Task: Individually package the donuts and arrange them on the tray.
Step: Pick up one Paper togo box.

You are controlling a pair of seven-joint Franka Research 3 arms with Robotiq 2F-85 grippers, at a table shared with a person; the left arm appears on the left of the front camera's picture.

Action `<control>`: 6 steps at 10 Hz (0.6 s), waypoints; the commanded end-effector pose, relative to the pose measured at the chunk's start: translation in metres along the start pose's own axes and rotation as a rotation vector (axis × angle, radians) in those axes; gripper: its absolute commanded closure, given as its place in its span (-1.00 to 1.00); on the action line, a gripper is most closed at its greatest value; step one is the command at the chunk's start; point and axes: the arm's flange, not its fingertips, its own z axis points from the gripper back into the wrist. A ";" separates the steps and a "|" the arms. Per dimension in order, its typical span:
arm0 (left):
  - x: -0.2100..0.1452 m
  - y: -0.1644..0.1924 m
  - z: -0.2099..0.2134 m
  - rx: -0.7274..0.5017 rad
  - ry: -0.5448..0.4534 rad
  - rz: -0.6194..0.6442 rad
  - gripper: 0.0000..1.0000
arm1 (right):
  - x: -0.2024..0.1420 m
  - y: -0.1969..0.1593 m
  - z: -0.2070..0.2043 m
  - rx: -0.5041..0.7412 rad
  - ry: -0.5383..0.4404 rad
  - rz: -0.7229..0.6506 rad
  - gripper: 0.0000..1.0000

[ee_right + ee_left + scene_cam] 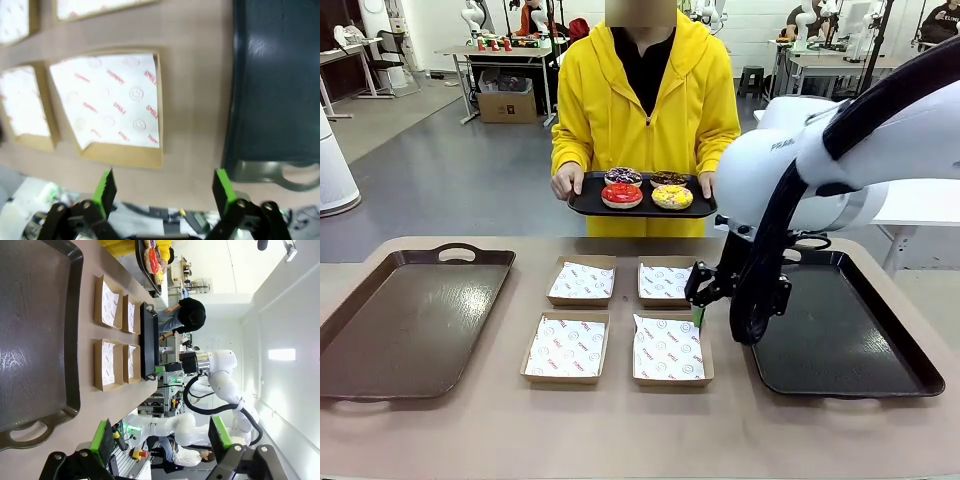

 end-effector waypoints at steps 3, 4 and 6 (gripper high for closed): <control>0.001 -0.001 0.000 -0.004 -0.021 -0.006 -1.00 | 0.018 0.035 -0.038 -0.170 -0.158 0.009 -1.00; 0.001 -0.001 0.000 -0.004 -0.021 -0.006 -1.00 | 0.019 0.040 -0.046 -0.167 -0.168 0.030 -1.00; 0.001 -0.001 0.000 -0.004 -0.021 -0.006 -1.00 | 0.018 0.043 -0.060 -0.172 -0.161 0.048 -1.00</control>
